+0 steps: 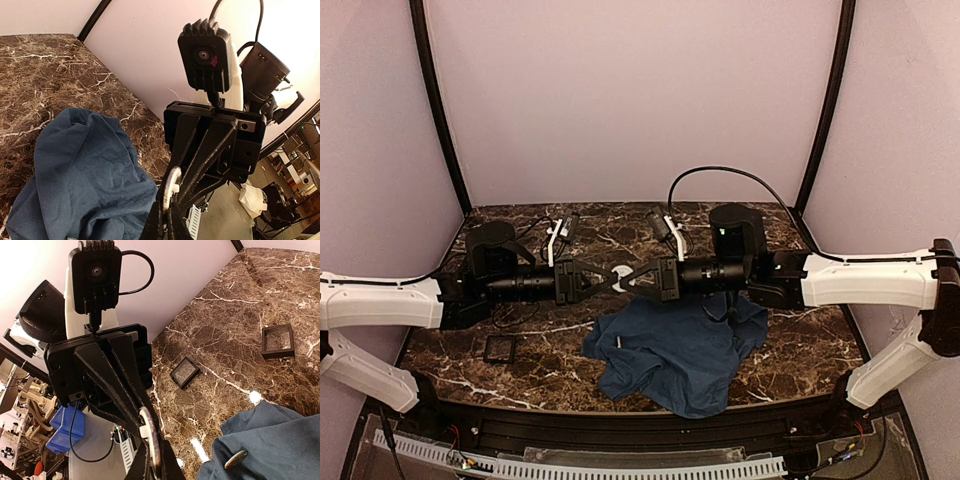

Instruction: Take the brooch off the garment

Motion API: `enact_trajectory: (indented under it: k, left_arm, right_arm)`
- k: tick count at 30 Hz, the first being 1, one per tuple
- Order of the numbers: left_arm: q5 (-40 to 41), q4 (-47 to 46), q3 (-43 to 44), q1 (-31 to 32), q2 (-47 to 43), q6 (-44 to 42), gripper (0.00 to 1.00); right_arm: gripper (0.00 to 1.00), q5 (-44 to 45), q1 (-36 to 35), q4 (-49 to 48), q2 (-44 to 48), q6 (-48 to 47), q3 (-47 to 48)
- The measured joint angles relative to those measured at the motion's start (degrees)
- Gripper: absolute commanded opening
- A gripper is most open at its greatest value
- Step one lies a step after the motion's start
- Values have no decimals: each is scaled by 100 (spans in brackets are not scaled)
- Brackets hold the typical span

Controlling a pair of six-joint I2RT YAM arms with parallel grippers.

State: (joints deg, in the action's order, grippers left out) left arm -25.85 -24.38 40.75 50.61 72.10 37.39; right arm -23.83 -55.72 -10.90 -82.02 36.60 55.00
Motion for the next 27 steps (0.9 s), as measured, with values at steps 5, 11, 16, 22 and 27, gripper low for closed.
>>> enact_trajectory:
  k: [5, 11, 16, 22, 27]
  left_arm:
    - [22, -2, -4, 0, 0, 2, 1]
    - [24, 0, -11, 0, 0, 4, 1]
    - [33, 0, -13, 9, 0, 9, 1]
    - [90, 4, -28, 50, 0, 11, 1]
    - [122, 33, -28, 76, 0, 15, 1]
  right_arm:
    - [5, -37, 26, -138, -2, 168, -74]
    - [5, -59, 42, -365, -2, 317, -203]
    - [5, -61, 44, -564, 13, 407, -319]
    - [5, -85, 44, -734, 39, 455, -435]
    - [11, -188, 74, -870, 50, 433, -538]
